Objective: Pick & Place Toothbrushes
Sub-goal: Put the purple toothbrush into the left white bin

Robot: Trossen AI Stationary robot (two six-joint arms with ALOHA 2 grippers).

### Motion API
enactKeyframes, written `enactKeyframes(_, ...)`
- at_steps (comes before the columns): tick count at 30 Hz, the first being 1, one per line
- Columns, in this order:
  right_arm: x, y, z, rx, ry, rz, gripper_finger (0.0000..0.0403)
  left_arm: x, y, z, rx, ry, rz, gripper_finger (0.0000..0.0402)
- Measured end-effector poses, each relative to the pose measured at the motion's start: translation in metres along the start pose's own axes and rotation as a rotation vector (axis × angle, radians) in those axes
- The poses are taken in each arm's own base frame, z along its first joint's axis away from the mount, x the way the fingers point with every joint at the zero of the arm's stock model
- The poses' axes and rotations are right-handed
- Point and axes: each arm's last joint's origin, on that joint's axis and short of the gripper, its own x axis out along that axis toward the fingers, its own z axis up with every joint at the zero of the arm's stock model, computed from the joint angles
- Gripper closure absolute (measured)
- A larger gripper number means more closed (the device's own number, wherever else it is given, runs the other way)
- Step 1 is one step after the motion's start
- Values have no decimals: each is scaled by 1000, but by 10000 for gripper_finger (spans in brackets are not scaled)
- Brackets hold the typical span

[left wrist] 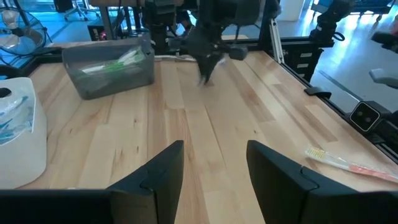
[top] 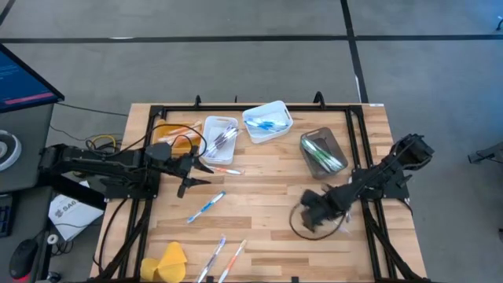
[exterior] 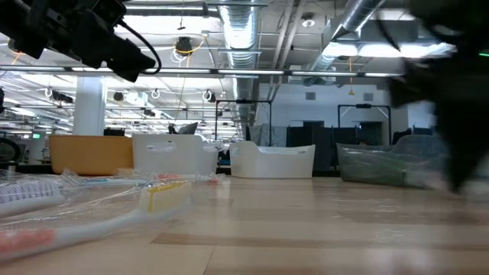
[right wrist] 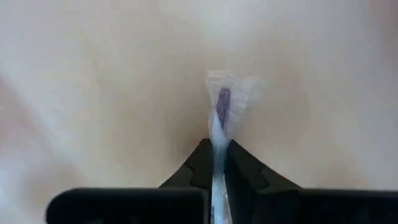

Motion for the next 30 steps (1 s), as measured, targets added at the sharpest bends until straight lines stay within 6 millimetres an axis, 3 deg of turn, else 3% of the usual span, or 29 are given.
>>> enactKeyframes(5,-10,18,29,-144,-253,116,371,0,0,2,6,-21,2,234)
enactKeyframes(9,-24,30,61,-314,-444,234,381,3,1,4,11,-40,3,234)
enactKeyframes(14,-42,30,100,-539,-714,182,393,16,4,3,14,-53,3,234)
enactKeyframes(19,-58,20,138,-621,-925,191,377,37,5,0,23,-81,-13,234)
enactKeyframes(23,-66,20,147,-703,-1029,282,380,52,7,-2,40,-130,-15,234)
enactKeyframes(30,-78,28,147,-780,-1173,282,393,70,7,-3,62,-261,-20,222)
